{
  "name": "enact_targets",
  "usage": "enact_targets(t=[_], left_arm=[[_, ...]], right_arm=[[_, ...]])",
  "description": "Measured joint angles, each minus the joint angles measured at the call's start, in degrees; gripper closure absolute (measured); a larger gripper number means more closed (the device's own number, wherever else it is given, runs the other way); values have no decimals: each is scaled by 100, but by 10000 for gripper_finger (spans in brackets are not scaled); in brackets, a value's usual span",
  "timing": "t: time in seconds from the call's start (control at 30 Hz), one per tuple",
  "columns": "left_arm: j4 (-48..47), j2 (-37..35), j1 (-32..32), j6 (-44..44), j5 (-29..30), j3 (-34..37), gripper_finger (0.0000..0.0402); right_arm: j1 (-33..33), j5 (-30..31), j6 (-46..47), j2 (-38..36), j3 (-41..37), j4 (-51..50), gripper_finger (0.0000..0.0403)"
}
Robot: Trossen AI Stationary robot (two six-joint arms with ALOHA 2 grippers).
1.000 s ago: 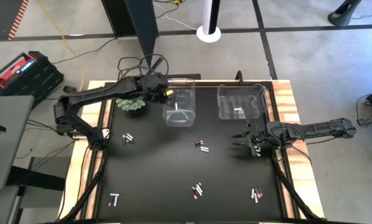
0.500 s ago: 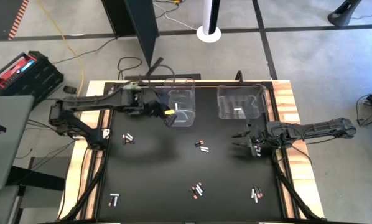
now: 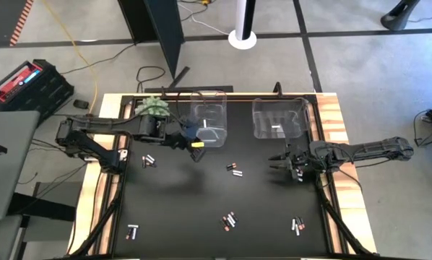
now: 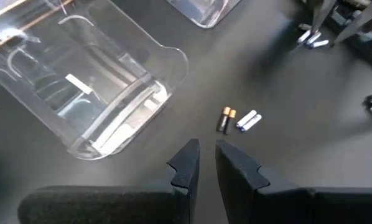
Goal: Sort batteries
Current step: Adjust the right transparent bin
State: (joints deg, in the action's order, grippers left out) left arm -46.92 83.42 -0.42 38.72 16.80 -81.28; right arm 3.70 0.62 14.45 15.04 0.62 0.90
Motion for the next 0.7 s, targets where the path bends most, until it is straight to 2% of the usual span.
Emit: enact_targets(t=[0.27,0.4,0.57,0.7], left_arm=[[202,0,-21,266,7,0,352],[874,4,-158,-669,270,86,352],[2008,-96,-278,-1242,390,725,352],[2666,-277,-274,-1276,387,1559,352]], right_arm=[[-48,0,210,0,0,13,236],[-81,2,221,0,1,335,236],[-185,410,219,-2,352,556,236],[-282,664,173,26,835,224,236]])
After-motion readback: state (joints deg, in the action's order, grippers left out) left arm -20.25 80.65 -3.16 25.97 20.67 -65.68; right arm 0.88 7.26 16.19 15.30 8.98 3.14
